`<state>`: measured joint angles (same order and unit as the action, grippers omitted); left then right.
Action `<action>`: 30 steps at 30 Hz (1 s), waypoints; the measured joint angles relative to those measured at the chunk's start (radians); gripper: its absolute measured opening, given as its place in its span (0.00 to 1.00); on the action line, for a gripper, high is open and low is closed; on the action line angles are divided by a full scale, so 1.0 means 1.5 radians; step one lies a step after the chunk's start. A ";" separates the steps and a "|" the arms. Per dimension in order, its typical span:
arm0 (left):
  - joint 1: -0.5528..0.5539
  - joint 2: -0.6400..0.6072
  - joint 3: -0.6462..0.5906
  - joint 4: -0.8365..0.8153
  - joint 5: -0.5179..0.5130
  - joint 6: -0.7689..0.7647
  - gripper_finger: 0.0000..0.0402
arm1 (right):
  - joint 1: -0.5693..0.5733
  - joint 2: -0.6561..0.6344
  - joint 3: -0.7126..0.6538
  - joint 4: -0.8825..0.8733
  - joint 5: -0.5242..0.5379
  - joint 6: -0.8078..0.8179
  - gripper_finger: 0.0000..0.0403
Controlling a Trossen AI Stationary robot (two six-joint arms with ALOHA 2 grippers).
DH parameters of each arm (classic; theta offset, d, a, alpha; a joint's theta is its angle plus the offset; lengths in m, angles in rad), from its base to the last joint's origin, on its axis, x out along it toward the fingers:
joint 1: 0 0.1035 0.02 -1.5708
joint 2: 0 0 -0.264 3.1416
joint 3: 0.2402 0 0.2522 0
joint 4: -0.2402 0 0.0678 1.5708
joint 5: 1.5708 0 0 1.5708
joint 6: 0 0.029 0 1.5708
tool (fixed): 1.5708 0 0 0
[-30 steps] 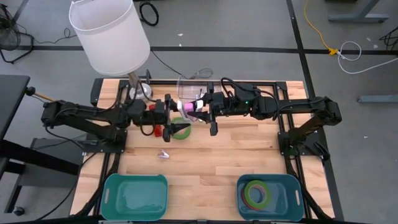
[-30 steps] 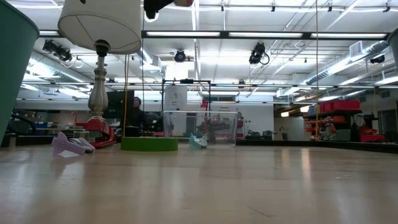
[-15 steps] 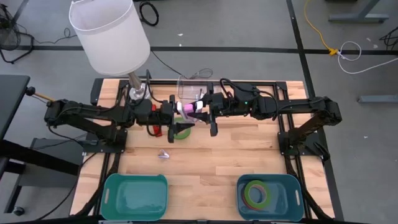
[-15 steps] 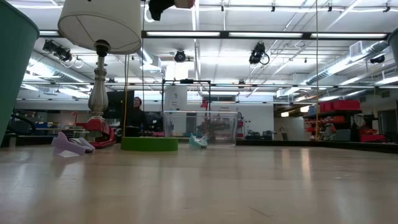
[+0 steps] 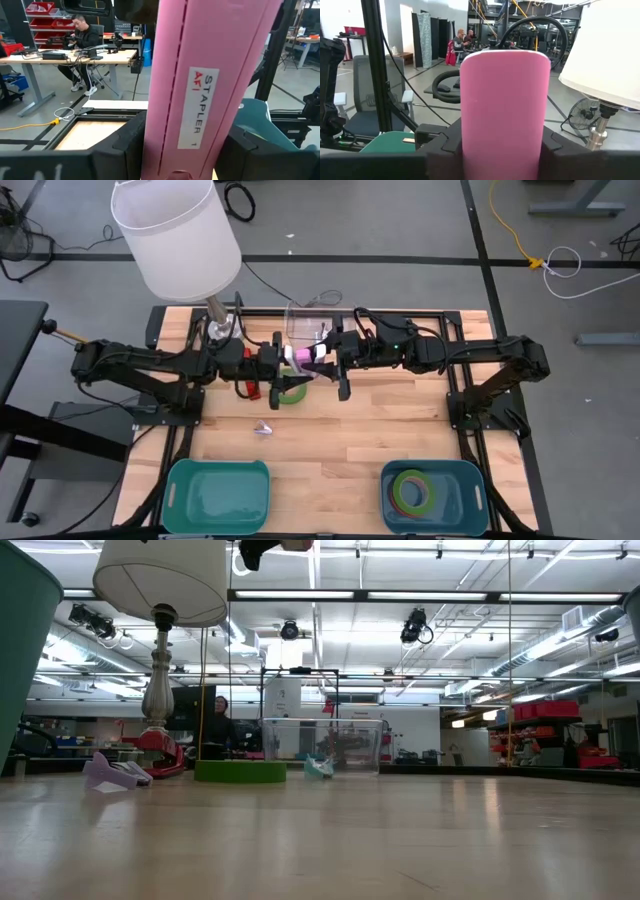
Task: Pick and place Stapler, Stapler remover, tape
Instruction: Put the pink stapler into the green bin
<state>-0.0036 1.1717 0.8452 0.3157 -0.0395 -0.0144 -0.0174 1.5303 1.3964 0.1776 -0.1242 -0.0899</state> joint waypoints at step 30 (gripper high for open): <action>0.014 -0.109 -0.001 -0.128 0.030 -0.019 0.43 | -0.001 -0.106 0.001 -0.126 -0.027 0.017 0.67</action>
<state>0.0181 1.0079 0.8440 0.1243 0.0053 -0.0425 -0.0181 1.3715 1.3975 -0.0117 -0.1650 -0.0638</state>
